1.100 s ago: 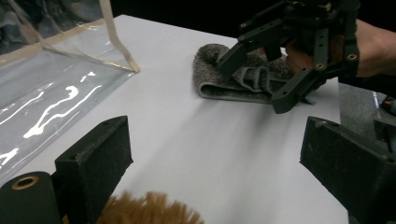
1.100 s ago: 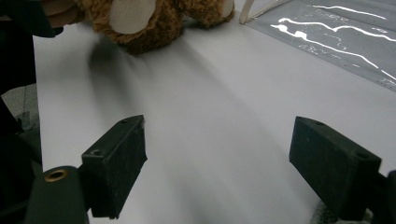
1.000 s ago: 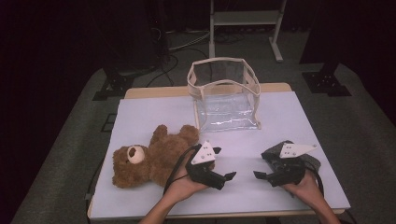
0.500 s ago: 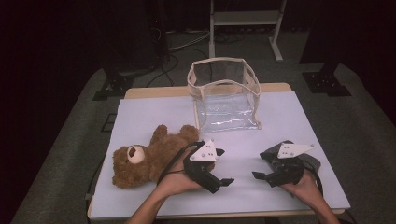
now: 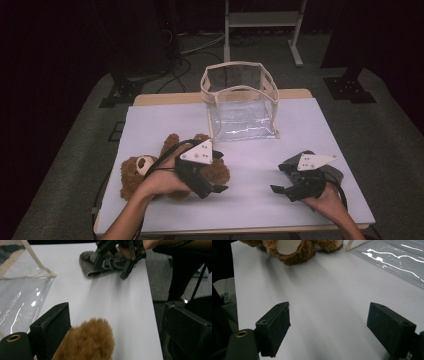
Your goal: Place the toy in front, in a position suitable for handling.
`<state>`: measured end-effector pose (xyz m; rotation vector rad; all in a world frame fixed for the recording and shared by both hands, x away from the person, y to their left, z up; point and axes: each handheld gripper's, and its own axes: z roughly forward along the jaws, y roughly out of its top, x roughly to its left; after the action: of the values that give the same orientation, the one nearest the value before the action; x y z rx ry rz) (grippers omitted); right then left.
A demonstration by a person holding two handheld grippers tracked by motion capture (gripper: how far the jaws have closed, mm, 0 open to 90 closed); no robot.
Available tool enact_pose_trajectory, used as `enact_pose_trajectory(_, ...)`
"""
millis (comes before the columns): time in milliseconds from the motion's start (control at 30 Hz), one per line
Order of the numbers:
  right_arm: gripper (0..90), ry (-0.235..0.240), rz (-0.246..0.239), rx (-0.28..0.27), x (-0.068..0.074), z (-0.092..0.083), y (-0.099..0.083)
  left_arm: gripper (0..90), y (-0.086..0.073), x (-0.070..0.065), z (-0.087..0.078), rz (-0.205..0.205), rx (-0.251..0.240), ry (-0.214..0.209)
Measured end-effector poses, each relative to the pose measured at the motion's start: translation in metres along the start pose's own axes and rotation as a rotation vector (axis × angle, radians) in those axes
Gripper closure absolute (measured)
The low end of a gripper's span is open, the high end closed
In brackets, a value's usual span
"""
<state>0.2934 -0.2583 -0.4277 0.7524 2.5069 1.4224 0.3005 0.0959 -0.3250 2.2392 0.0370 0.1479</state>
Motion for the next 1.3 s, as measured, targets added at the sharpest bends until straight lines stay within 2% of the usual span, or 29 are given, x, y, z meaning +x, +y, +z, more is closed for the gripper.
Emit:
enact_pose_trajectory(67,17.4,-0.001,-0.002,0.001,0.001,0.000,0.001,7.9,-0.008,0.005,-0.010,-0.011,0.014,-0.005)
enact_pose_trajectory(300,17.4,0.004,-0.008,0.010,0.003,0.002,0.002,7.9,-0.026,0.013,-0.031,-0.019,0.057,-0.004)
enact_pose_trajectory(333,17.4,0.011,-0.008,0.016,0.004,0.003,0.002,7.9,-0.033,0.018,-0.037,-0.032,0.077,0.001)
enact_pose_trajectory(400,17.4,0.013,-0.013,0.019,0.004,0.004,0.002,7.9,-0.040,0.023,-0.043,-0.055,0.081,0.008)
enact_pose_trajectory(600,17.4,0.020,-0.018,0.029,0.005,0.006,0.002,7.9,-0.055,0.035,-0.057,-0.087,0.120,0.038)
enact_pose_trajectory(767,17.4,0.022,-0.023,0.032,0.005,0.006,0.002,8.0,-0.064,0.044,-0.064,-0.099,0.164,0.045)
enact_pose_trajectory(933,17.4,0.027,-0.025,0.035,0.006,0.006,0.003,10.8,-0.074,0.051,-0.068,-0.120,0.177,0.041)
enact_pose_trajectory(1033,17.5,0.033,-0.032,0.036,0.006,0.006,0.003,12.6,-0.080,0.057,-0.069,-0.136,0.214,0.043)
enact_pose_trajectory(1133,17.5,0.034,-0.036,0.043,0.006,0.006,0.002,13.4,-0.088,0.065,-0.069,-0.169,0.260,0.056)
enact_pose_trajectory(1300,17.4,0.033,-0.042,0.049,0.006,0.007,0.003,13.7,-0.096,0.070,-0.063,-0.185,0.291,0.051)
